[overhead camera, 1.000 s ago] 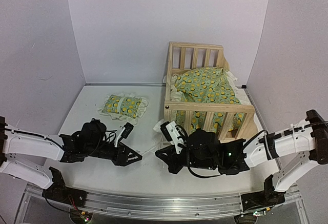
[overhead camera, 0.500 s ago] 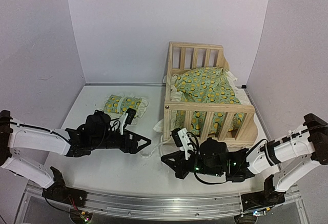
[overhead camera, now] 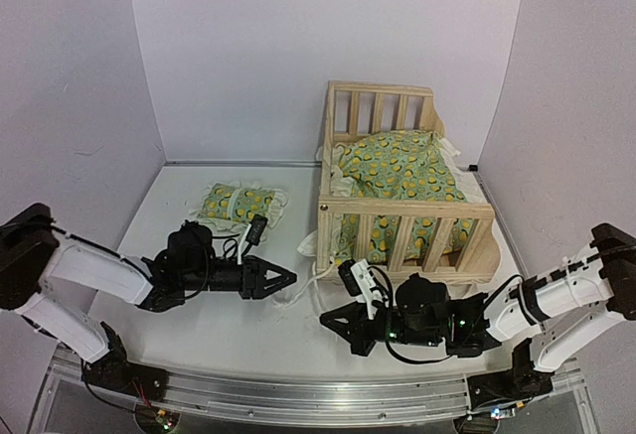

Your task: Set up the pet bed

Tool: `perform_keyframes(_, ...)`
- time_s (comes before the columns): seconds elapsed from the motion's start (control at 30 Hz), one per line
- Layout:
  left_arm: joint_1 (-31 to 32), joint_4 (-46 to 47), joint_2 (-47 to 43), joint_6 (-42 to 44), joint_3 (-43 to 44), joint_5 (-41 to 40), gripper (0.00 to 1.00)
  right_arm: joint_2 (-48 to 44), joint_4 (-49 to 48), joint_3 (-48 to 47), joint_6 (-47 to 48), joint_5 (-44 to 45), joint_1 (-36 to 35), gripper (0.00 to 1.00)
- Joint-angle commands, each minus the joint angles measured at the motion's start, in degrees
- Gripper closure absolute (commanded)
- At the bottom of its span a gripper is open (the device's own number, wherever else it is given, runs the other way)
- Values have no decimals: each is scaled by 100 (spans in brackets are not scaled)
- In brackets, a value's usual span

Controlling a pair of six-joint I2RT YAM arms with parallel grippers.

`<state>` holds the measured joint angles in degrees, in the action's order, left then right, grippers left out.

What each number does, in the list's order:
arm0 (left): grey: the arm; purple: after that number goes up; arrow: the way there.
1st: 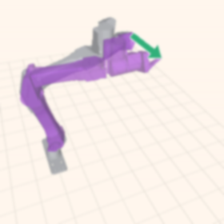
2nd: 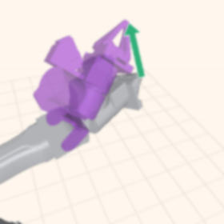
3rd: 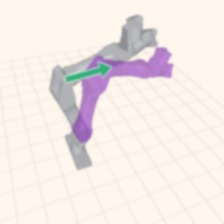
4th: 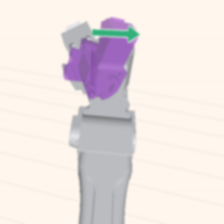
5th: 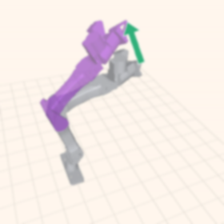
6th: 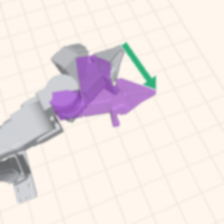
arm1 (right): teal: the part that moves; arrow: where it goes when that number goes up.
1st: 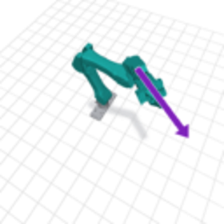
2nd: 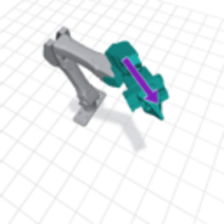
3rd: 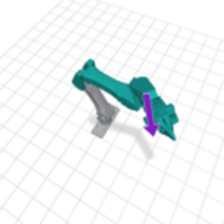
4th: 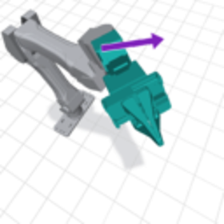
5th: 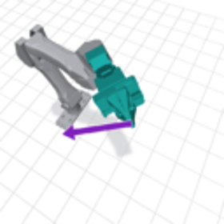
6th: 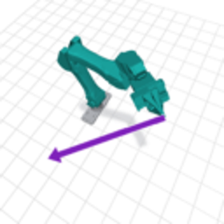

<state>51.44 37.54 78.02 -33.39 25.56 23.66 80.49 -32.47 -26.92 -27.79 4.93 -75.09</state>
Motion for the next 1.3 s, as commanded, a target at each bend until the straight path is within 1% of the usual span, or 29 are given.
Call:
perform_keyframes(0.0, -479, 2707, 1208, -365, 192, 1672, 55, -120, -549, -51, 346, -233, -6, 100)
perform_keyframes(0.07, -628, 3431, 1782, -626, 335, 2114, 56, -53, -596, -94, 439, -226, -6, 100)
perform_keyframes(0.13, -645, 3829, 2141, -684, 510, 2297, 56, -10, -577, -143, 495, -202, 2, 100)
perform_keyframes(0.27, -645, 4001, 2709, -660, 872, 2421, 63, 6, -569, -205, 529, -183, 3, 100)
perform_keyframes(0.43, -644, 4046, 3186, -720, 1261, 2471, 66, 29, -494, -274, 513, -253, 3, 100)
perform_keyframes(0.6, -644, 4049, 3452, -676, 1415, 2522, 70, -33, -448, -265, 519, -208, 3, 100)
perform_keyframes(0.73, -710, 4049, 3495, -533, 1299, 2441, 64, -85, -403, -253, 529, -194, 3, 100)
perform_keyframes(1.03, -841, 4051, 3038, -292, 780, 2268, 62, -103, -344, -295, 495, -215, 3, 100)
perform_keyframes(1.13, -846, 4043, 3259, -382, 922, 2246, 65, -103, -326, -316, 486, -247, 3, 100)
perform_keyframes(1.27, -846, 4045, 3714, -536, 1364, 2543, 68, -108, -298, -348, 497, -268, 3, 100)
